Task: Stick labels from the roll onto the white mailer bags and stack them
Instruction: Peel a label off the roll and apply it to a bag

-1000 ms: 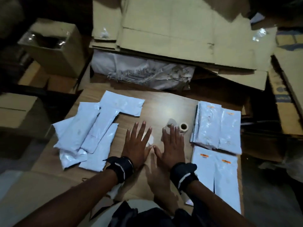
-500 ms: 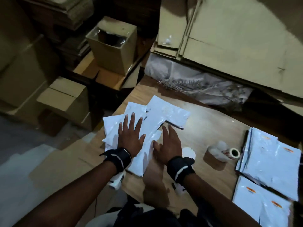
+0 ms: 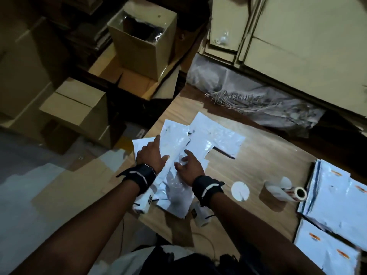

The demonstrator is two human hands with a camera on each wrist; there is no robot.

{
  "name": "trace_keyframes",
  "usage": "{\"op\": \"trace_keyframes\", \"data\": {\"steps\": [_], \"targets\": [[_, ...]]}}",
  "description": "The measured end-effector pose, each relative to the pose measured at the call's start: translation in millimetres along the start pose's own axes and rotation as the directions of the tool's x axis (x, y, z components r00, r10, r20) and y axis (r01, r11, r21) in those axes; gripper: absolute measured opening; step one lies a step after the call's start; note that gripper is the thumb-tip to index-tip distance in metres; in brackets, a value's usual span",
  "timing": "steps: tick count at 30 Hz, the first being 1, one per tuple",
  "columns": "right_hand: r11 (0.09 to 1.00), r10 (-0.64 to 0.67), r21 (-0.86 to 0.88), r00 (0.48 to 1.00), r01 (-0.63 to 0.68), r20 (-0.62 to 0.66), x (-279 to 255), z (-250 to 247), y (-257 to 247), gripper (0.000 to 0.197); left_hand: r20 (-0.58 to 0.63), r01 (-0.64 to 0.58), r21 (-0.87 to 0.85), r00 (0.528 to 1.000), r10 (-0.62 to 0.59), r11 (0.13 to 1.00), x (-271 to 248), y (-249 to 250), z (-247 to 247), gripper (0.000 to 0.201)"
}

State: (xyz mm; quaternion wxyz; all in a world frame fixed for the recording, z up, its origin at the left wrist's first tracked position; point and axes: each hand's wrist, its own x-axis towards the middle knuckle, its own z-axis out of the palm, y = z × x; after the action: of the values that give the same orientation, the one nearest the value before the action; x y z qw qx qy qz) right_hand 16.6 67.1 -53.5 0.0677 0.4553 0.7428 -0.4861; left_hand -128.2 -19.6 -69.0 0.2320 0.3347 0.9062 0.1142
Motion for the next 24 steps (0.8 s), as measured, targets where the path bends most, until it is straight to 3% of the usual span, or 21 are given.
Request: {"op": "trace_keyframes", "data": {"steps": [7,11,16,20,24], "targets": [[0.984,0.155,0.091,0.988,-0.156,0.025,25.3,12.8,-5.8,0.067,0.098,0.114,-0.136,0.99,-0.101,0.984,11.1,-10.9,-2.1,0.091],[0.985,0.11,0.13,0.994,-0.11,0.007,27.6,14.7,-4.2,0.026,0.1,0.092,-0.204,0.992,-0.073,0.975,10.0,-9.4,-10.5,0.085],[0.94,0.105,0.332,0.992,-0.077,-0.068,11.7,0.8,-8.0,0.042,0.025,0.051,-0.361,0.999,-0.045,0.931,-3.2,0.5,-22.9,0.074],[0.903,0.051,0.429,0.987,0.019,-0.151,-5.5,-20.6,-4.0,0.042,0.006,0.04,-0.533,0.999,-0.044,0.845,-16.7,17.3,-26.7,0.06],[0.871,0.009,0.482,0.977,0.098,-0.214,-18.6,-34.8,11.2,0.041,0.003,-0.017,-0.579,1.0,0.023,0.815,-29.9,42.0,-21.7,0.051]]}}
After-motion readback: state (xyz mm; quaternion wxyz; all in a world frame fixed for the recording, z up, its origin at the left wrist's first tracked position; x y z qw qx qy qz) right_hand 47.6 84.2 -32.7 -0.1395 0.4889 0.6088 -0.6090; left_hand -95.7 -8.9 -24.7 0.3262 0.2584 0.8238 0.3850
